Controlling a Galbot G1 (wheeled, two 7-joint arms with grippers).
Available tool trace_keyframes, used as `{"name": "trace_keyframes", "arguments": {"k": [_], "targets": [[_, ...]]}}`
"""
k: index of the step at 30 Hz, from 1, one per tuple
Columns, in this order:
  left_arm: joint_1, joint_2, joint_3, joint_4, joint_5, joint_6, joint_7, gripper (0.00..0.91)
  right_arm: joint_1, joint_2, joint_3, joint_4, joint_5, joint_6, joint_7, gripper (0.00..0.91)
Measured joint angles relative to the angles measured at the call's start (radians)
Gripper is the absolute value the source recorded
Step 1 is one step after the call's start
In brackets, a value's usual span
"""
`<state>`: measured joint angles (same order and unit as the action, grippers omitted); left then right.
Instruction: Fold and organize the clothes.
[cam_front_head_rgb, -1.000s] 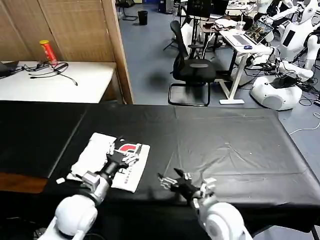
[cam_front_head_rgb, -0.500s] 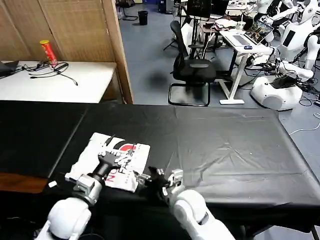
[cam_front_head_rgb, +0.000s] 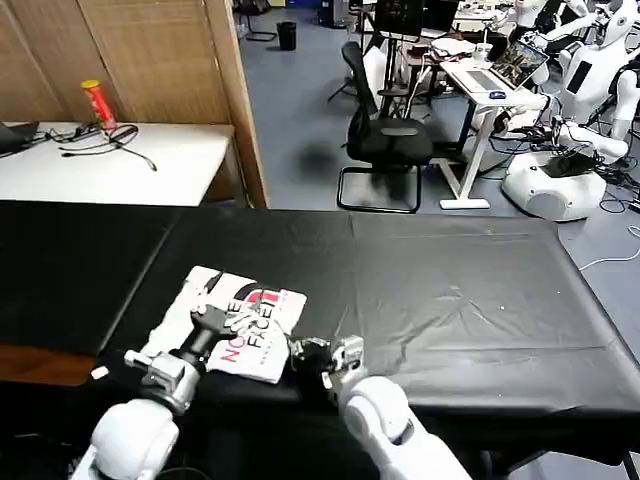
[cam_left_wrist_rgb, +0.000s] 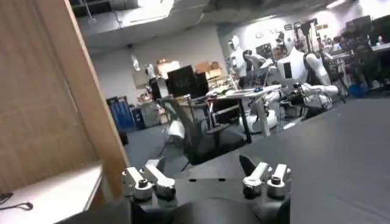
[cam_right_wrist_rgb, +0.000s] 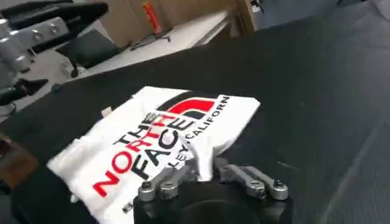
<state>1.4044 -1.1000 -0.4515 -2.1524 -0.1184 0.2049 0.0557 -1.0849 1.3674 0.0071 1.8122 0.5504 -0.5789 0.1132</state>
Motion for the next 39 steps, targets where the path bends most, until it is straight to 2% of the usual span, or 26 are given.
{"name": "trace_keyframes", "arguments": {"k": [6,8,9,10,12,16,22,26,29,36,39], "targets": [[0.012,-0.005,-0.011,0.012,0.003,-0.011,0.0,0.878,-0.031,-0.103,0.124,0.093,-0.002,-0.092,0.003,0.039],[0.013,-0.008,-0.011,0.016,0.003,-0.012,-0.001,0.878,-0.04,-0.149,0.174,0.117,-0.002,-0.12,0.006,0.137],[0.013,-0.01,-0.011,0.019,0.003,-0.012,-0.002,0.878,-0.044,-0.167,0.194,0.127,-0.002,-0.131,0.007,0.322],[0.013,-0.012,-0.011,0.021,0.002,-0.012,-0.008,0.878,-0.049,-0.186,0.213,0.138,-0.002,-0.142,0.006,0.878],[0.014,-0.017,-0.013,0.023,-0.024,0.005,-0.021,0.878,-0.061,-0.217,0.249,0.157,-0.001,-0.16,0.005,0.878],[0.025,-0.021,-0.022,0.025,-0.1,0.033,-0.06,0.878,-0.096,-0.254,0.297,0.202,-0.013,-0.159,0.01,0.878],[0.042,-0.029,-0.018,0.046,-0.135,-0.013,-0.098,0.878,-0.171,-0.274,0.35,0.274,-0.056,-0.151,0.036,0.878],[0.053,-0.032,-0.012,0.052,-0.126,-0.033,-0.113,0.878,-0.253,-0.277,0.378,0.336,-0.127,-0.039,0.006,0.878],[0.07,-0.033,-0.01,0.046,-0.135,-0.011,-0.131,0.878,-0.327,-0.267,0.396,0.376,-0.198,0.063,0.004,0.878],[0.144,-0.018,-0.018,-0.013,-0.177,0.027,-0.166,0.878,-0.521,-0.228,0.435,0.434,-0.364,0.358,0.037,0.878],[0.191,-0.017,-0.031,-0.042,-0.178,0.023,-0.167,0.878,-0.594,-0.214,0.451,0.442,-0.412,0.471,0.057,0.878]]}}
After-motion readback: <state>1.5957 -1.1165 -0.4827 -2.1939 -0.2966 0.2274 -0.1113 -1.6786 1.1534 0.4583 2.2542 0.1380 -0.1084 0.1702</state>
